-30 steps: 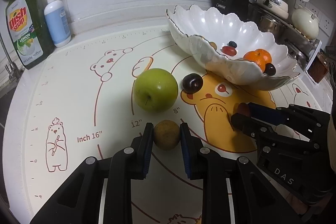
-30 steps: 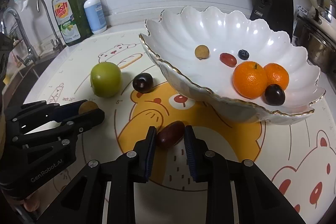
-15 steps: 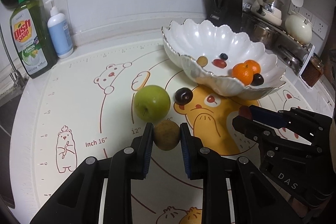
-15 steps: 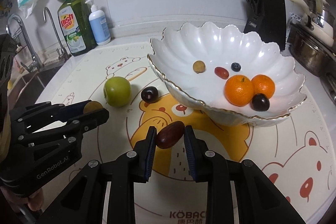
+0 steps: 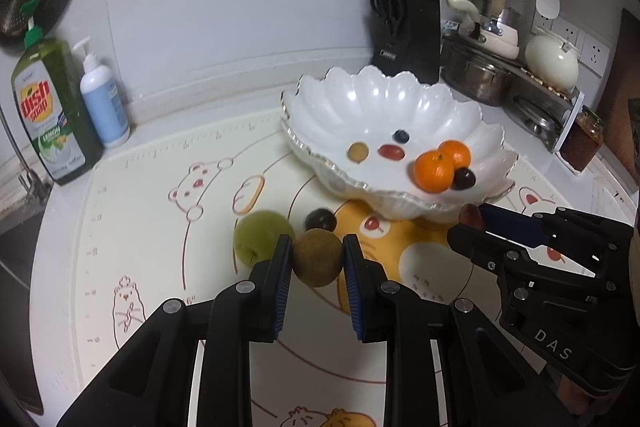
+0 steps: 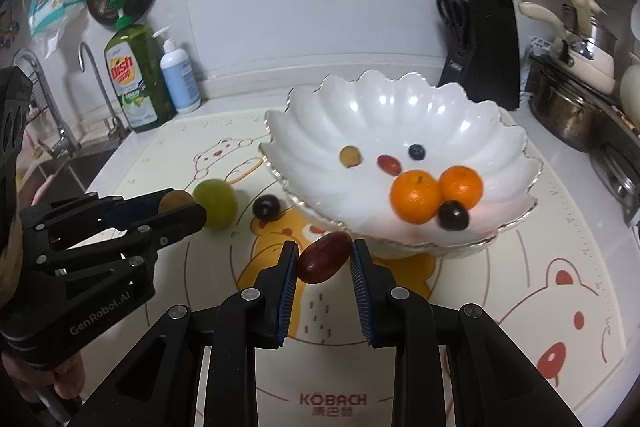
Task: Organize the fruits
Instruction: 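Close the left gripper on the brown fruit while the right gripper closes on the red date, then lift and carry the brown fruit and red date over the white bowl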
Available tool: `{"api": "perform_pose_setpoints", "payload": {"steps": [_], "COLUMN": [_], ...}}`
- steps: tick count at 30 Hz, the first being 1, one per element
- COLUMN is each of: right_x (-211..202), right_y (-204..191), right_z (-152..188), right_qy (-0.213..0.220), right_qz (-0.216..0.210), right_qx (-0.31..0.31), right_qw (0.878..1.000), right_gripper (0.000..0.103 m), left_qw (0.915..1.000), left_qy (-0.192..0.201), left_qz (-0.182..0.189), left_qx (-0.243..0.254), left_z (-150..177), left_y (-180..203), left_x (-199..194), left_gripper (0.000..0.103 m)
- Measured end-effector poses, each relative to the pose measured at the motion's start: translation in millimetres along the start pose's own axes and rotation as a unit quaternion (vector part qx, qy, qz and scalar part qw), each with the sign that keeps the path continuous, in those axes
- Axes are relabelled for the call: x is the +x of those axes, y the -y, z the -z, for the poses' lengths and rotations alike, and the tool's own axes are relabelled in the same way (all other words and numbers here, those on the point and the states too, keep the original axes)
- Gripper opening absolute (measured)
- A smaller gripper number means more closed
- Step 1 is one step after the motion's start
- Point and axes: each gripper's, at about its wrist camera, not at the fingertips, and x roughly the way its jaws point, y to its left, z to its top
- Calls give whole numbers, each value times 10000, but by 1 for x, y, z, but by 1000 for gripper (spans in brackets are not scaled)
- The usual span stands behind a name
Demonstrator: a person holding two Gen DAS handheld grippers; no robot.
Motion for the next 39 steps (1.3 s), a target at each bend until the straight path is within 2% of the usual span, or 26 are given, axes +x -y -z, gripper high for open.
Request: {"api": "perform_pose_setpoints", "payload": {"steps": [13, 19, 39], "right_x": [-19, -21, 6], "right_y": [31, 49, 97], "right_z": [-16, -24, -57], "right_qy": [284, 368, 443], "right_qz": [193, 302, 590], "right_qx": [213, 336, 617], "right_qw": [9992, 9983, 9954], "right_gripper": [28, 28, 28], "left_qw": [9991, 9985, 9985], "left_qy": [213, 196, 54], "left_qz": [136, 224, 226], "left_qx": [342, 453, 499], "left_z": [-36, -49, -90], "left_y": [29, 41, 55], "left_x": [-1, 8, 55], "left_gripper": [26, 26, 26]}}
